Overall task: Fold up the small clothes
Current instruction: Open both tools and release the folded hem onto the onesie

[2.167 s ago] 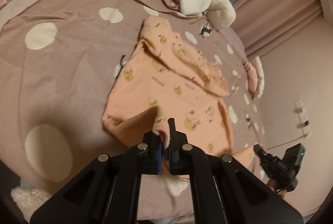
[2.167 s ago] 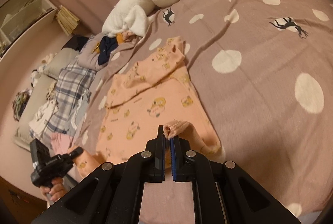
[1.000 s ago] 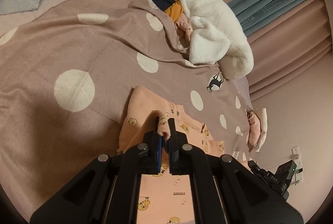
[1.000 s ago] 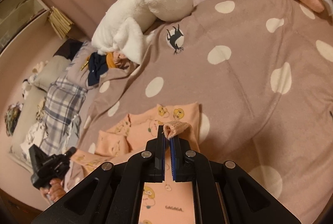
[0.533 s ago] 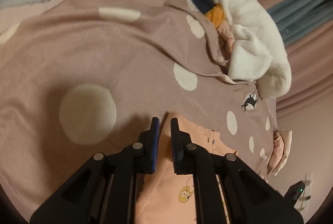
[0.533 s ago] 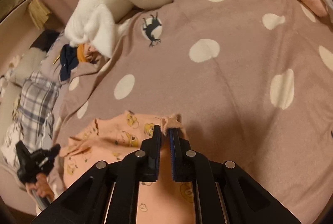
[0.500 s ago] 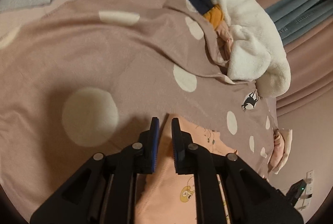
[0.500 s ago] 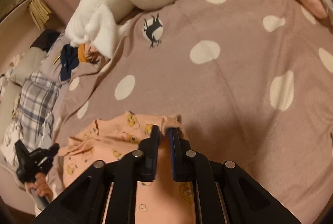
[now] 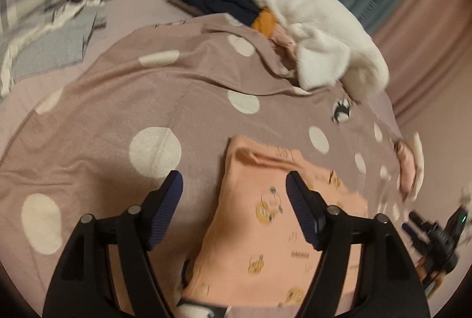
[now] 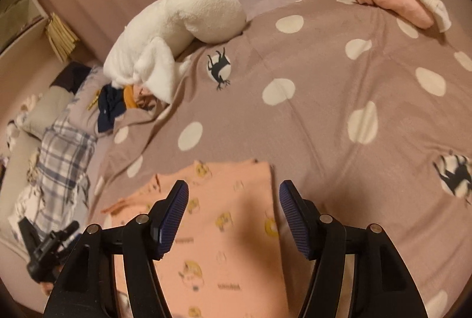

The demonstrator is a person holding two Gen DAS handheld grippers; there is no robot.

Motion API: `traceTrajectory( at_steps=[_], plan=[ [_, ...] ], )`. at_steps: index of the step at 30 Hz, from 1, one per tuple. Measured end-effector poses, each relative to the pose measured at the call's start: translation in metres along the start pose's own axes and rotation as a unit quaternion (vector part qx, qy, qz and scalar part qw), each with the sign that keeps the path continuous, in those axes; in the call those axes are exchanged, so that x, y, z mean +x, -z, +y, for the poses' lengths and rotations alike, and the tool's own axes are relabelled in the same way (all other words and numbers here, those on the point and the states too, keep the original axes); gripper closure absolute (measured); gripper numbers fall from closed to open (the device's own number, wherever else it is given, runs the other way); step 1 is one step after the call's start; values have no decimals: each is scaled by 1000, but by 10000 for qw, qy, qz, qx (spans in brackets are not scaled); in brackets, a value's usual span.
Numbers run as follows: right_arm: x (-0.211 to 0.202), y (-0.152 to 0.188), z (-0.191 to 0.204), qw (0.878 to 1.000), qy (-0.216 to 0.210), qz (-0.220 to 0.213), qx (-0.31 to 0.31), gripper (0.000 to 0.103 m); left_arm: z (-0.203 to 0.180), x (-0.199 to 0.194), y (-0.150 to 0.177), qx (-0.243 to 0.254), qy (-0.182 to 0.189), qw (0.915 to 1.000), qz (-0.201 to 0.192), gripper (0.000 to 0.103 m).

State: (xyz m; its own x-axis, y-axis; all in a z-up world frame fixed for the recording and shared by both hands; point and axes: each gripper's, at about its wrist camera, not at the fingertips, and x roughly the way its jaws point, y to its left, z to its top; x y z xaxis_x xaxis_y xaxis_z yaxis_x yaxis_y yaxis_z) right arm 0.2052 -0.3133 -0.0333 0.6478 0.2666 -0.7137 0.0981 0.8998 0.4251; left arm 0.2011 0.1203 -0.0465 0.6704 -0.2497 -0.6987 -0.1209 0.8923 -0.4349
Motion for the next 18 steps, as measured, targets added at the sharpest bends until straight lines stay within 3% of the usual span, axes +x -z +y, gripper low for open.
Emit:
traceTrajectory(
  at_steps=[4, 13, 18],
  plan=[
    [-15, 22, 7, 9996, -196, 176, -74, 39, -3, -18, 17, 116, 266, 9996, -42, 10],
    [-29, 75, 9, 9984, 12, 512, -250, 39, -11, -27, 62, 578, 275, 9975, 291, 9],
    [-24, 105, 0, 9967, -86, 807, 73, 39, -14, -19, 99, 816, 317, 9920, 906, 9]
  ],
)
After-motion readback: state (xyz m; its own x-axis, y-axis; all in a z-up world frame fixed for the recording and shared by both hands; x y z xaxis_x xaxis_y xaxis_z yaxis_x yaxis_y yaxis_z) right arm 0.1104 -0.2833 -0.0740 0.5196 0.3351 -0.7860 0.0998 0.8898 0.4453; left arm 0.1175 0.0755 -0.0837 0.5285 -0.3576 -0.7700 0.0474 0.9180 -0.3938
